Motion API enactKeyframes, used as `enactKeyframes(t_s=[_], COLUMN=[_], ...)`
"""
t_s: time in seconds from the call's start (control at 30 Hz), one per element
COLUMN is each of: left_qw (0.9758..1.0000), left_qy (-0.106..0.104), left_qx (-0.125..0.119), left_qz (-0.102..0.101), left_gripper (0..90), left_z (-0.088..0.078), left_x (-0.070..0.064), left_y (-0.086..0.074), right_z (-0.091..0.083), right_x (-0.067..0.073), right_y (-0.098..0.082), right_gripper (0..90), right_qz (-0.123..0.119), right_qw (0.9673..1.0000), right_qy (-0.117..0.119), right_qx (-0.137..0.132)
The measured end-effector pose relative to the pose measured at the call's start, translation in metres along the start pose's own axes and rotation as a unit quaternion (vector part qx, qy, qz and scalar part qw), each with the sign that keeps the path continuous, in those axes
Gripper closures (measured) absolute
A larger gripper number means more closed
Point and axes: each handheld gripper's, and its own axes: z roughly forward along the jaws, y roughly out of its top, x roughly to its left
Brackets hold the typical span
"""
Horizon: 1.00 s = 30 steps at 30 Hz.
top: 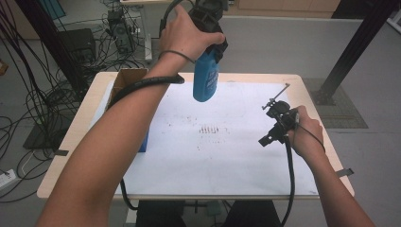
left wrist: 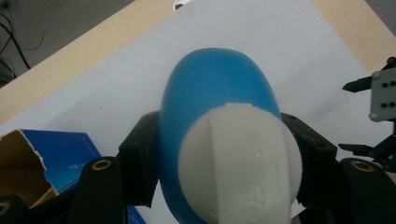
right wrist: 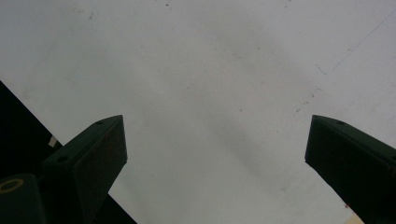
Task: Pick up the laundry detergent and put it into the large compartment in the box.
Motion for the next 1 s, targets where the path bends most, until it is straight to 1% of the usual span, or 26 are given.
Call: enactKeyframes(t_s=[0.03, 0.13, 0.17, 0.33, 0.43, 0.57, 0.7, 0.87, 1.0], left_qw=[1.0000, 1.0000, 0.9999, 0.9998, 0.9998, 0.9998, 0.9998, 0.9997, 0.9994], left_qy=[-0.001, -0.004, -0.005, -0.008, -0.010, -0.009, -0.010, -0.007, -0.003], left_qx=[-0.004, -0.005, -0.008, -0.015, -0.017, -0.013, -0.010, -0.014, -0.013], left_qz=[-0.003, -0.004, -0.005, -0.010, -0.011, -0.008, -0.012, -0.019, -0.033], left_gripper=[37.9, 37.9, 37.9, 37.9, 37.9, 37.9, 37.9, 37.9, 37.9], left_z=[-0.004, -0.018, -0.021, -0.038, -0.041, -0.042, -0.041, -0.042, -0.044], left_x=[0.000, 0.000, 0.000, 0.001, 0.001, 0.000, 0.001, 0.006, 0.016], left_y=[0.002, 0.008, 0.009, 0.016, 0.017, 0.018, 0.017, 0.014, 0.010], right_z=[0.000, 0.000, 0.000, -0.001, -0.001, 0.000, 0.000, -0.001, -0.001], right_x=[0.000, 0.000, 0.001, 0.000, 0.000, 0.000, 0.000, 0.000, -0.001], right_y=[0.000, 0.000, 0.000, -0.001, -0.001, -0.001, -0.001, -0.002, -0.004], right_gripper=[5.0, 5.0, 5.0, 5.0, 5.0, 5.0, 5.0, 5.0, 5.0], right_qz=[0.000, -0.001, 0.000, 0.003, 0.000, 0.001, 0.000, 0.001, 0.001], right_qw=[1.0000, 1.0000, 1.0000, 1.0000, 1.0000, 0.9999, 0.9999, 1.0000, 1.0000], right_qy=[-0.001, 0.001, 0.000, 0.000, 0.000, 0.003, 0.002, 0.001, 0.001], right_qx=[-0.001, -0.004, -0.001, -0.005, -0.007, -0.010, -0.010, -0.010, -0.009])
